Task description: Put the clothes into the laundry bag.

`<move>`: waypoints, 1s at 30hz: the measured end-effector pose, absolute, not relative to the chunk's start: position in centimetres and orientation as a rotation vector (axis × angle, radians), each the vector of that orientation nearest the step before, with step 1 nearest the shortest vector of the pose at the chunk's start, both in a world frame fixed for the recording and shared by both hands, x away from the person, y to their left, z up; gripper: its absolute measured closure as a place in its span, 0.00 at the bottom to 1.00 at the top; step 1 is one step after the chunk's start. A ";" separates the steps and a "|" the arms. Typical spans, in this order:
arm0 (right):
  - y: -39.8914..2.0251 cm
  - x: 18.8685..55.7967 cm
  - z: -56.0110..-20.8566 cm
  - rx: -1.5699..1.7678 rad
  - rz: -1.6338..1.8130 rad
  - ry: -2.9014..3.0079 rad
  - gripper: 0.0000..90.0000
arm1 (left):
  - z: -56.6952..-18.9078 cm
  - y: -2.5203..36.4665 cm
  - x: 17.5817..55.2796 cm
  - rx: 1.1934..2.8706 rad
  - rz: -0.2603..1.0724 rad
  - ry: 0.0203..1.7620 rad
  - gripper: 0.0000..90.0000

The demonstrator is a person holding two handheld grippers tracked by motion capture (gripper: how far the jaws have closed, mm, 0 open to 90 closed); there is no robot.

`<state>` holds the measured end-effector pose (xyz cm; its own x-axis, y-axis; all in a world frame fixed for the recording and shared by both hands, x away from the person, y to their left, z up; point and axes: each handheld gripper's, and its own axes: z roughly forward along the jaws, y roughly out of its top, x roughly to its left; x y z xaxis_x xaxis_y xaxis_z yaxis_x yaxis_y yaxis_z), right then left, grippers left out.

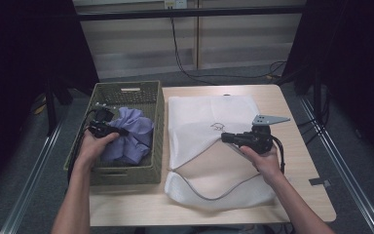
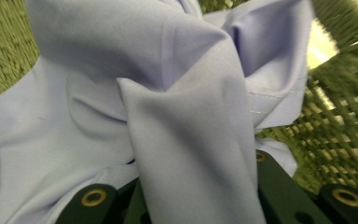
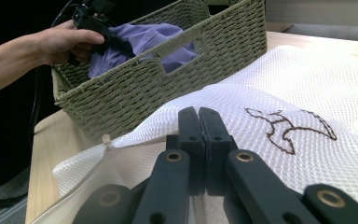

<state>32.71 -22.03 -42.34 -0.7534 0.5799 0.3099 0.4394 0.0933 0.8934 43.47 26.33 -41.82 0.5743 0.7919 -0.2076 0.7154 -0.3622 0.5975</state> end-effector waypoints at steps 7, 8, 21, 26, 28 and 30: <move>-22.1 32.7 -42.3 1.050 1.747 2.229 1.00 | -40.8 27.1 42.5 2.073 0.189 1.149 0.91; -22.1 32.7 -42.3 1.050 1.747 2.230 1.00 | -40.5 27.3 42.2 2.049 0.207 1.137 0.91; -22.1 32.7 -42.4 1.055 1.746 2.221 1.00 | -38.4 28.7 40.4 1.885 0.272 1.067 0.91; -22.1 32.6 -42.3 1.051 1.742 2.221 1.00 | -37.7 29.1 39.9 1.824 0.294 1.048 0.91; -22.1 32.6 -42.4 1.050 1.745 2.221 1.00 | -37.1 29.2 39.6 1.803 0.307 1.034 0.91; -22.2 32.6 -42.4 1.045 1.749 2.220 1.00 | -36.6 29.2 39.4 1.777 0.307 1.021 0.91</move>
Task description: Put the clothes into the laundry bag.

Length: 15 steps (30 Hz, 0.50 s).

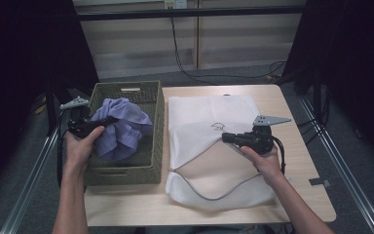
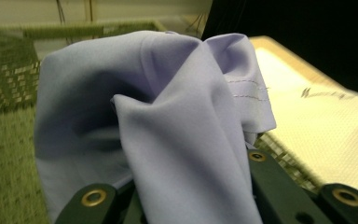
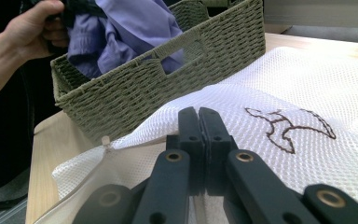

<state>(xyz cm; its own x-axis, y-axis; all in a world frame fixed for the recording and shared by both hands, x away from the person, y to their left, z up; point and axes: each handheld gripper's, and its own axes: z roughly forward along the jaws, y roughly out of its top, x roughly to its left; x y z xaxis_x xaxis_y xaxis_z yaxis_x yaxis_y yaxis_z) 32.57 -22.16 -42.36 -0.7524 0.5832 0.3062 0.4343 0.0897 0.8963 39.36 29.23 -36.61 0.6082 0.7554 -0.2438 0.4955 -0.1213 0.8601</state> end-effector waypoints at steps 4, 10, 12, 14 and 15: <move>-22.3 32.5 -42.3 1.050 1.752 2.215 1.00 | -35.8 29.5 39.0 1.740 0.323 1.002 0.91; -22.4 32.5 -42.2 1.042 1.753 2.208 1.00 | -34.7 29.8 38.3 1.696 0.345 0.975 0.91; -22.3 32.5 -42.2 1.046 1.752 2.207 1.00 | -34.5 29.8 38.2 1.691 0.354 0.968 0.91; -22.3 32.5 -42.2 1.045 1.749 2.213 1.00 | -34.2 29.9 38.0 1.674 0.363 0.957 0.91; -22.2 32.5 -42.2 1.042 1.749 2.215 1.00 | -34.0 29.9 37.9 1.669 0.372 0.954 0.91</move>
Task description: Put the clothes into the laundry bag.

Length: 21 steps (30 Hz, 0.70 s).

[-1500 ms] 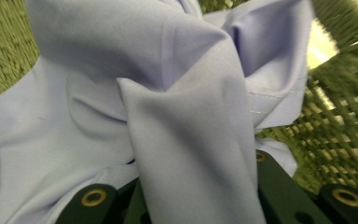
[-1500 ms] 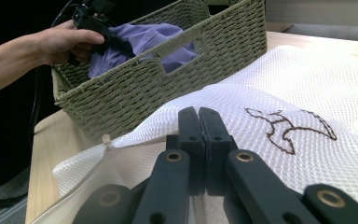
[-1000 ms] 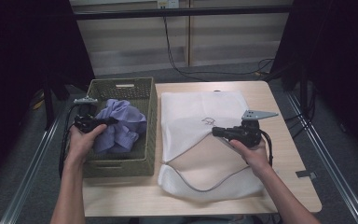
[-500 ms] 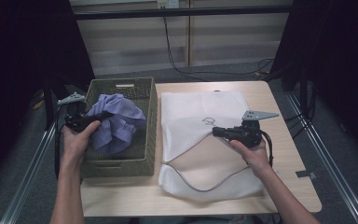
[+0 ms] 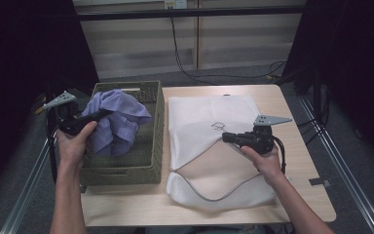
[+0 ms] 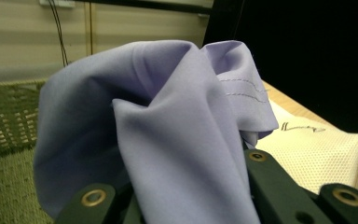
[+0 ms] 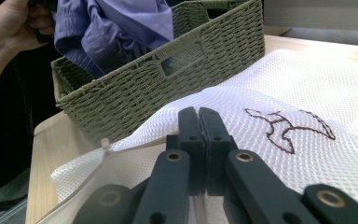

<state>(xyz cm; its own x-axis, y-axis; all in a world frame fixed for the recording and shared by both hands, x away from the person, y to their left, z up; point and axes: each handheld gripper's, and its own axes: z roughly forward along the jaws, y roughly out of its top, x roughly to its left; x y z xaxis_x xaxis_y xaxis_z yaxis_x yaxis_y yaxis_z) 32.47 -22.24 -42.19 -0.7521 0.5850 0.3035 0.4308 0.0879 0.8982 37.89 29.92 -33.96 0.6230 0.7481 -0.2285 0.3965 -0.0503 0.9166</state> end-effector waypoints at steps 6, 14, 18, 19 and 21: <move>-22.3 32.5 -42.2 1.042 1.753 2.214 1.00 | -32.7 30.3 37.1 1.619 0.391 0.924 0.91; -22.3 32.5 -42.2 1.041 1.752 2.214 1.00 | -30.7 31.3 35.7 1.570 0.424 0.877 0.91; -22.3 32.5 -42.2 1.040 1.750 2.215 1.00 | -30.1 31.3 35.2 1.561 0.428 0.847 0.91; -22.3 32.5 -42.2 1.041 1.751 2.216 1.00 | -29.9 31.3 35.1 1.562 0.435 0.839 0.91; -22.3 32.5 -42.2 1.041 1.750 2.216 1.00 | -29.7 31.2 35.0 1.558 0.441 0.838 0.91</move>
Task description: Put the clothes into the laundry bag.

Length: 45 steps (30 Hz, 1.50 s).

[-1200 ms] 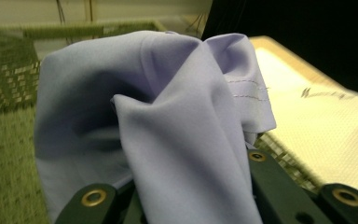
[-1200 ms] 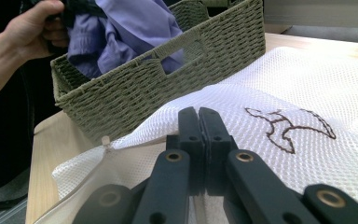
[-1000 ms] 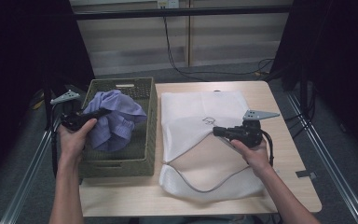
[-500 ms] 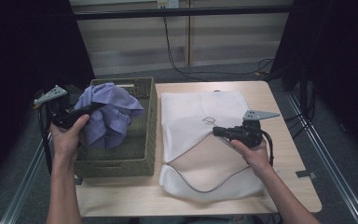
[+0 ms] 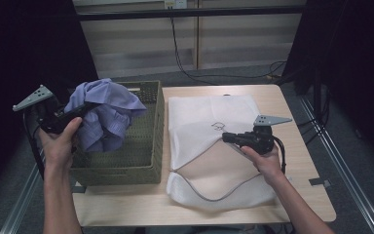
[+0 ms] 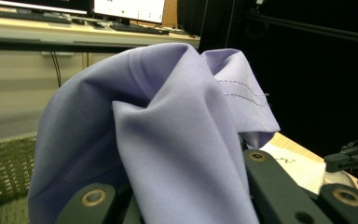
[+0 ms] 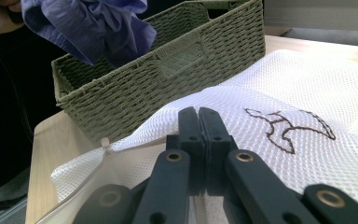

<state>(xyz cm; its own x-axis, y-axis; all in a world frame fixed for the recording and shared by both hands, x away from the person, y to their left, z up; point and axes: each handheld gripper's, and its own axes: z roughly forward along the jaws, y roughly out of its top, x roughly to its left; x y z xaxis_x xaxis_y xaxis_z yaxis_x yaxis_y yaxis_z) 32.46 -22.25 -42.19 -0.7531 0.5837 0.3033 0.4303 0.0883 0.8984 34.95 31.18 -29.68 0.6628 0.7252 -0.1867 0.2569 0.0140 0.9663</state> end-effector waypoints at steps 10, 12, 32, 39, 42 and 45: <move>-22.3 32.4 -42.1 1.037 1.749 2.213 1.00 | -27.8 31.3 33.3 1.516 0.477 0.776 0.91; -22.3 32.4 -42.1 1.038 1.752 2.213 1.00 | -27.5 31.4 33.1 1.526 0.480 0.761 0.91; -22.3 32.4 -42.1 1.040 1.756 2.216 1.00 | -23.9 30.5 29.3 1.458 0.530 0.634 0.91; -22.3 32.4 -42.2 1.039 1.757 2.218 1.00 | -23.2 30.1 28.6 1.457 0.524 0.589 0.91; -22.2 32.4 -42.2 1.041 1.753 2.219 1.00 | -22.6 29.4 27.9 1.467 0.533 0.562 0.91; -22.2 32.4 -42.2 1.041 1.752 2.221 1.00 | -22.3 28.7 27.5 1.470 0.534 0.555 0.91</move>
